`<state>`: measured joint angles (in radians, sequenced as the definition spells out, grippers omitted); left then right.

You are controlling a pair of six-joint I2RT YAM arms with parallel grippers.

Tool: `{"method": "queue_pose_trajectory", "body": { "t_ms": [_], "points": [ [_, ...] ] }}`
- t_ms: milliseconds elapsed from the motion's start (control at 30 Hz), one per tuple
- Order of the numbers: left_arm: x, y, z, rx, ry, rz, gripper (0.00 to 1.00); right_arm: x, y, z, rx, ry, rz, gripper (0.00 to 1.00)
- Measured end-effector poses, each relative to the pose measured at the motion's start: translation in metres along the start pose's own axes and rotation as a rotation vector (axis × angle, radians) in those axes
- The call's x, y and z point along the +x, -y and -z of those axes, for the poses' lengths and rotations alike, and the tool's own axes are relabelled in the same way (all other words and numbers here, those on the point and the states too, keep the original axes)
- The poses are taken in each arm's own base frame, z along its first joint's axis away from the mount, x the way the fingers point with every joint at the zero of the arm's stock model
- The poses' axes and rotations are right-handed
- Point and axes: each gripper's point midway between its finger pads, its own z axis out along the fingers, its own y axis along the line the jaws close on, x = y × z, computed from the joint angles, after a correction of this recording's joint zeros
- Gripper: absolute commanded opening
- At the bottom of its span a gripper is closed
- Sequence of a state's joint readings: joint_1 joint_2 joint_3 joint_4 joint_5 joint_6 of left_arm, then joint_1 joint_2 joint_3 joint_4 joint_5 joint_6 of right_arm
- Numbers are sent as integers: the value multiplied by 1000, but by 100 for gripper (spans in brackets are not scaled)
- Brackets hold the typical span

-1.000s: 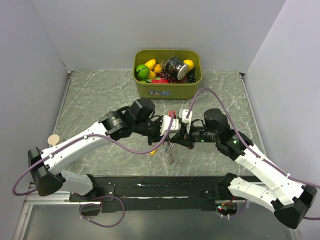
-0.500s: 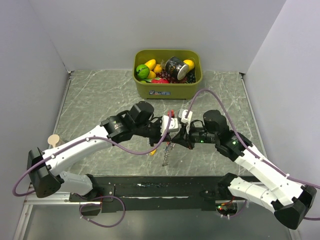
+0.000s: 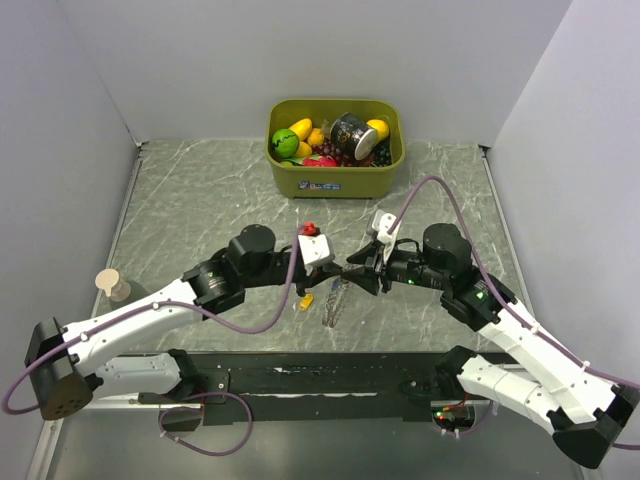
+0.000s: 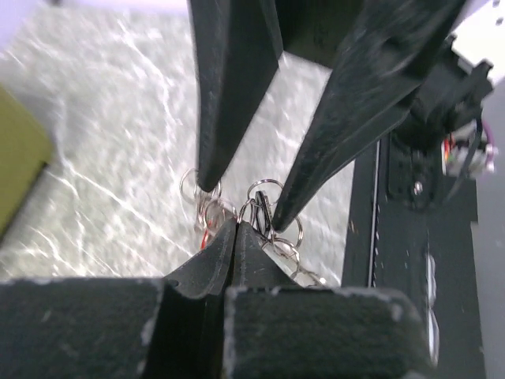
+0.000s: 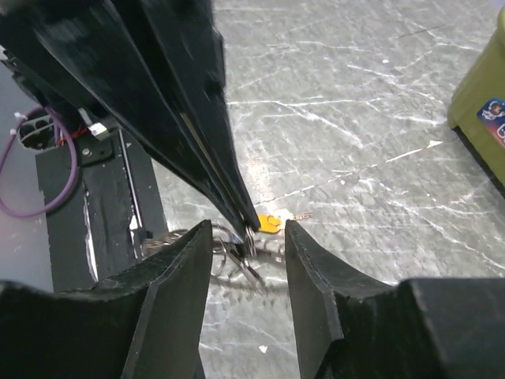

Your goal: Put the keys on the keyring

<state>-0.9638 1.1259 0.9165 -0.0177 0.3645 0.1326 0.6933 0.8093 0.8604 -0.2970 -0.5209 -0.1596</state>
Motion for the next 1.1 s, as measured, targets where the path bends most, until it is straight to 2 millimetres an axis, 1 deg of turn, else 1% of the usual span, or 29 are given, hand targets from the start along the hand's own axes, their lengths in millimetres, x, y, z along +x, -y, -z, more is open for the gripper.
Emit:
{"method": "queue_pose_trajectory", "body": {
  "t_ms": [133,167,200,300,433,533,733,900,1100],
  "points": [
    [-18,-2,7,-25,80,-23,1,-1,2,1,13,3,-5,42],
    [-21,-2,8,-29,93,-25,1,-1,3,2,18,5,-6,37],
    [-23,-3,8,-32,101,-26,1,-2,3,2,23,7,-6,34],
    [-27,-4,9,-40,116,-31,1,-5,4,6,39,19,-2,26],
    [-29,-5,9,-42,121,-33,1,-9,4,11,53,39,7,20],
    [-29,-6,9,-49,121,-33,1,-9,4,12,55,41,8,14],
    [-25,-7,11,-62,118,-32,1,-5,3,10,50,34,-3,13],
    [-27,-7,15,-72,132,-40,1,-4,2,8,38,35,-7,12],
    [-30,-5,20,-75,146,-49,1,-3,-1,6,19,39,-12,18]
  ]
}}
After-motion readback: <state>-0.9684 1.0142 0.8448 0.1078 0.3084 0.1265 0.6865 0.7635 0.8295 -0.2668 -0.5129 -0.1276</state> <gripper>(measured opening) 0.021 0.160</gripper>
